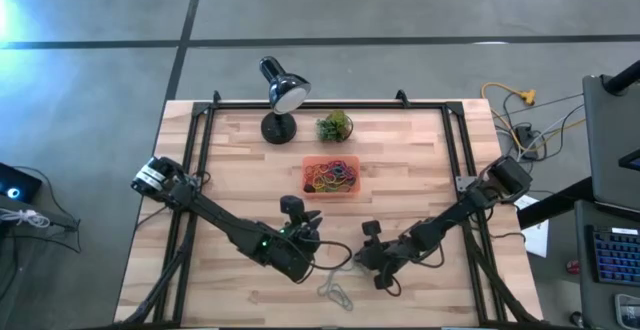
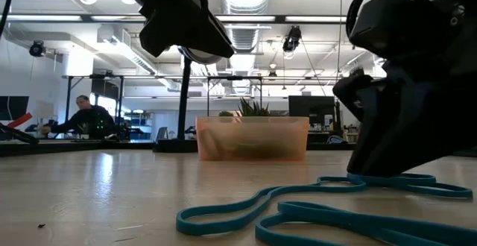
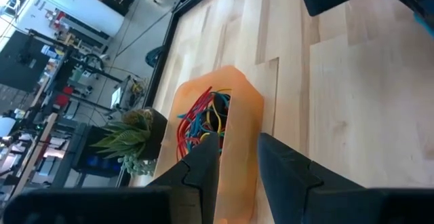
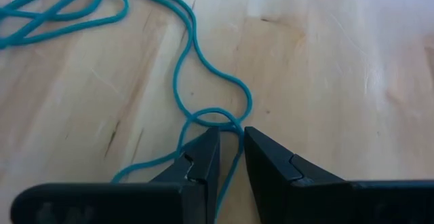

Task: Pick and place rubber bands into bin
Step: Put the blue rubber band into the orange bin

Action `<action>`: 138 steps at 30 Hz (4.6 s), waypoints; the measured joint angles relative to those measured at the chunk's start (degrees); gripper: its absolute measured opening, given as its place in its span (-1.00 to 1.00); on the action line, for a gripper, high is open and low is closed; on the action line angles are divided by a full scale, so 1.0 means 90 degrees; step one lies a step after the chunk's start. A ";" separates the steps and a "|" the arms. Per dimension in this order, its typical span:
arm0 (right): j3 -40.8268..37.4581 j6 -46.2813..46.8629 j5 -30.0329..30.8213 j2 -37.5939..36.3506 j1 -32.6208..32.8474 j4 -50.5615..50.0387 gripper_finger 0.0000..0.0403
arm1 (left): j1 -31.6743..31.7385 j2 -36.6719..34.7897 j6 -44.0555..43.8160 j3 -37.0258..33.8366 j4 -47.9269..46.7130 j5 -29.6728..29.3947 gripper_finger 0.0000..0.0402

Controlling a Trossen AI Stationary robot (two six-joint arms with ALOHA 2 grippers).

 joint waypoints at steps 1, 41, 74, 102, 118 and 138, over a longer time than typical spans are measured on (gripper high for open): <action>0.0001 0.0028 -0.0006 0.0010 -0.0014 0.0005 -0.68 | 0.0000 0.0001 0.0000 -0.0003 -0.0001 0.0001 -0.57; 0.1529 -0.1351 0.2567 -0.0141 0.0272 -0.2003 -0.96 | 0.0010 -0.0001 0.0000 -0.0041 0.0000 0.0007 -0.57; 0.2219 -0.3813 0.5621 -0.0143 -0.1911 -0.2231 -0.96 | 0.0010 -0.0001 0.0002 -0.0043 -0.0123 0.0002 -0.57; 0.1849 -0.2488 0.3128 -0.0143 -0.3019 -0.2271 -0.71 | 0.0002 -0.0013 -0.0005 -0.0051 -0.0415 0.0000 -0.57; 0.1895 -0.2029 0.3205 -0.0781 -0.2451 -0.3498 -0.45 | -0.0007 -0.0013 -0.0002 -0.0051 -0.0417 0.0002 -0.57; 0.1597 -0.0288 0.1819 -0.2562 -0.0111 -0.4707 -0.60 | 0.0036 -0.0013 0.0022 -0.0133 0.0440 0.3662 -0.57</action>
